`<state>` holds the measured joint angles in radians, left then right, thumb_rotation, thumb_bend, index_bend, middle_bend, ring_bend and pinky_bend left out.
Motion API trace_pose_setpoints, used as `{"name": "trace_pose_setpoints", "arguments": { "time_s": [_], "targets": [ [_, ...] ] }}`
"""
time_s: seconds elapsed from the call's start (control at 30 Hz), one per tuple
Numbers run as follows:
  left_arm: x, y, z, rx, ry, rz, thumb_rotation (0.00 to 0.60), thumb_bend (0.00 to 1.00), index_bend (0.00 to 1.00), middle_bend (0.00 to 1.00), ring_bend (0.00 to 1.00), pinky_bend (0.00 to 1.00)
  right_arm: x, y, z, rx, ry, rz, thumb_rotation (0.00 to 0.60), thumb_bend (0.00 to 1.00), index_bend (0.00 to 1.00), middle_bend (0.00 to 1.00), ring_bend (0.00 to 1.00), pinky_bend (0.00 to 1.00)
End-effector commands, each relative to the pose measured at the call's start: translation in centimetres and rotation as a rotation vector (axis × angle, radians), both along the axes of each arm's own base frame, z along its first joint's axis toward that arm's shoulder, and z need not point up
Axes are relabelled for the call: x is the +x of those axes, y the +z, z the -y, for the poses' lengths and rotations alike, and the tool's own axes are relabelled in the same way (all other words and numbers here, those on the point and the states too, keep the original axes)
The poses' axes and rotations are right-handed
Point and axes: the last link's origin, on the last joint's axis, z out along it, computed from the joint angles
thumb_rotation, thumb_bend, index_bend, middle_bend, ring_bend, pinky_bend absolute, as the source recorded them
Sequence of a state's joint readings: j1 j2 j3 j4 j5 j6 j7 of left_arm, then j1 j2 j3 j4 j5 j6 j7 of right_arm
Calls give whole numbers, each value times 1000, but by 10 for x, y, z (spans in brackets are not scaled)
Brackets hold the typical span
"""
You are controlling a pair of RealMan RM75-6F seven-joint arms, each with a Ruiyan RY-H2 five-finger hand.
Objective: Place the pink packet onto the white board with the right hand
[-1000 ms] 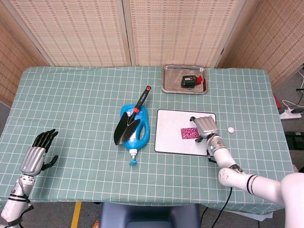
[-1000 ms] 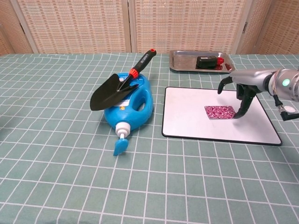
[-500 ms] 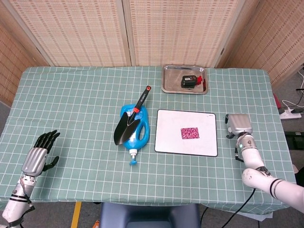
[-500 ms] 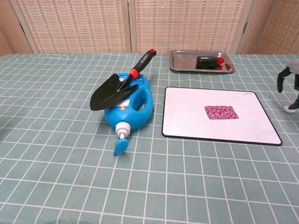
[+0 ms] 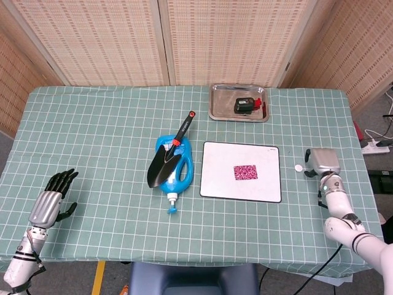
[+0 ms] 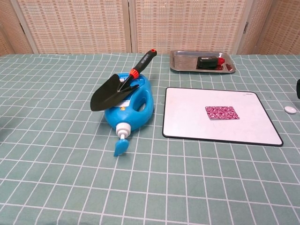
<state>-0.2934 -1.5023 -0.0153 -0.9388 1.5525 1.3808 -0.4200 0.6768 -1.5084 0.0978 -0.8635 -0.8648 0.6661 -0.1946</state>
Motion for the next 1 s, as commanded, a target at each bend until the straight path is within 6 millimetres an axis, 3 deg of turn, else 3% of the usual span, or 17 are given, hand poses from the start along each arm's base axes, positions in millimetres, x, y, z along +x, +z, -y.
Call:
{"name": "trace_pose_setpoints", "arguments": {
  "time_s": [0.03, 0.2, 1.0],
  "targets": [
    [0, 0, 0, -1, -1, 0, 600, 323, 0, 0, 0, 0, 0, -7, 0, 15, -1, 8, 600, 236, 485, 1000, 988, 1000],
    [0, 1, 1, 0, 1, 5, 600, 322, 0, 0, 0, 0, 2, -12, 4, 23, -4, 19, 600, 237, 429, 1000, 988, 1000],
    [0, 3, -1, -17, 15, 48, 600, 322, 0, 0, 0, 0, 4, -20, 11, 35, -15, 25, 600, 272, 471, 1000, 988, 1000]
  ]
}}
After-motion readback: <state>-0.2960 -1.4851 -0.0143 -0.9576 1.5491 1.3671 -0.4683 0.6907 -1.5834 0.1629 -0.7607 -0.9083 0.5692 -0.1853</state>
